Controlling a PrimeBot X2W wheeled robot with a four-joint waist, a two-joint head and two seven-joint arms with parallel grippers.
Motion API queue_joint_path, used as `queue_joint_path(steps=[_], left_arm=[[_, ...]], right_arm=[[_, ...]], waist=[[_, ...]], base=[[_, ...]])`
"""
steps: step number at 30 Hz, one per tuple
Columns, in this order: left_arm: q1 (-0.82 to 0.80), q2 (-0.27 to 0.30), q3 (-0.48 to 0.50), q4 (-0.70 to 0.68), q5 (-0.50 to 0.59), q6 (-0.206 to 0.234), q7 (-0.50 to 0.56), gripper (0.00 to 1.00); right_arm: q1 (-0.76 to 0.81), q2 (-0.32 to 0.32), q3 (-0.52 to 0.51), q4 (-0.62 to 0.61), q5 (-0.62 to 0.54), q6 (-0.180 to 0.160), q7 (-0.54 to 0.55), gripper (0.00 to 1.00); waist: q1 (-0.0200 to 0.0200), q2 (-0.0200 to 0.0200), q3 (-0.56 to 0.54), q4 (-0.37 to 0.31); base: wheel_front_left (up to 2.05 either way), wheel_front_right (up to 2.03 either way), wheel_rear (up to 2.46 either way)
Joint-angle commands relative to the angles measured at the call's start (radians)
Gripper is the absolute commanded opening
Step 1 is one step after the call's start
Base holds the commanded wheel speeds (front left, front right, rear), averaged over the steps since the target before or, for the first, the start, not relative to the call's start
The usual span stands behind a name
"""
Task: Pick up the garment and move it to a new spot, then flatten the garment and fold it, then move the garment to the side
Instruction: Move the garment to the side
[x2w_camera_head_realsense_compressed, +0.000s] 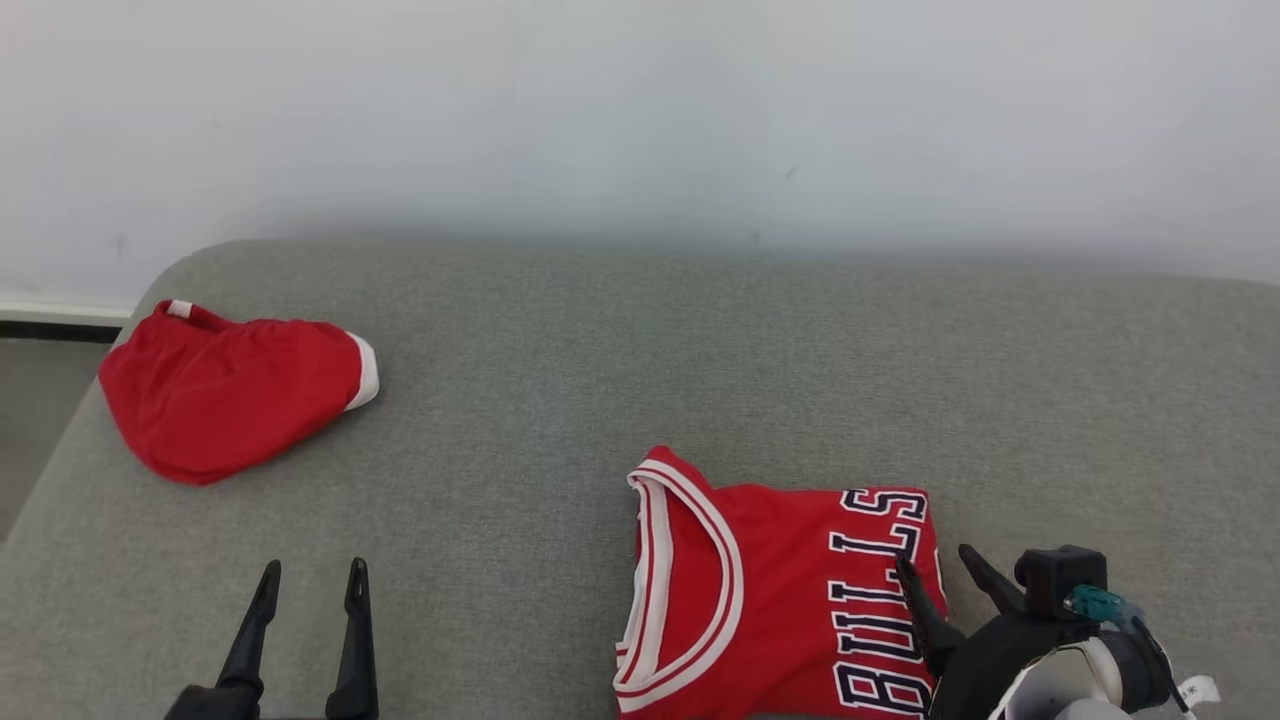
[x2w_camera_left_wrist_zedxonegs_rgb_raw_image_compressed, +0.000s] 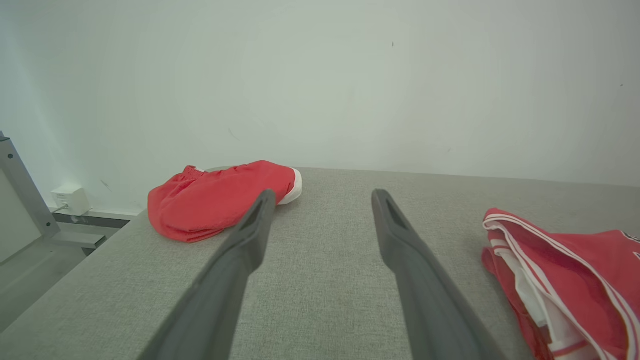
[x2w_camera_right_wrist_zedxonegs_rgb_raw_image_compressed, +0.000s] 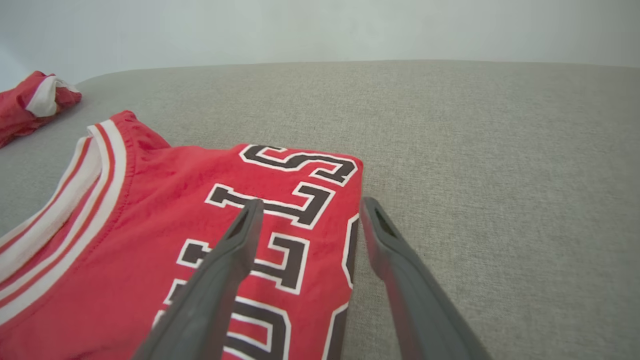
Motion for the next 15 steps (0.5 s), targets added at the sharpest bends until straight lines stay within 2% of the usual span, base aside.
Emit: queue_joint_path(steps=[1,15], left_arm=[[-0.007,0.000,-0.003,0.004,-0.004,-0.001,-0.003,1.00],[-0.017,-0.003,-0.003,0.007,-0.004,-0.001,-0.003,1.00]], right_arm=[[-0.013,-0.006,0.007,0.025,0.008,-0.002,0.007,1.00],[-0.093,0.009,0.016,0.267,0.009,-0.002,0.033,1.00]], waist=[[0.0000,-0.0001,0.010,0.018],[0.0000,-0.0001,0.034,0.041]], base=[[0.00,0.00,0.00],[0.00,0.00,0.00]])
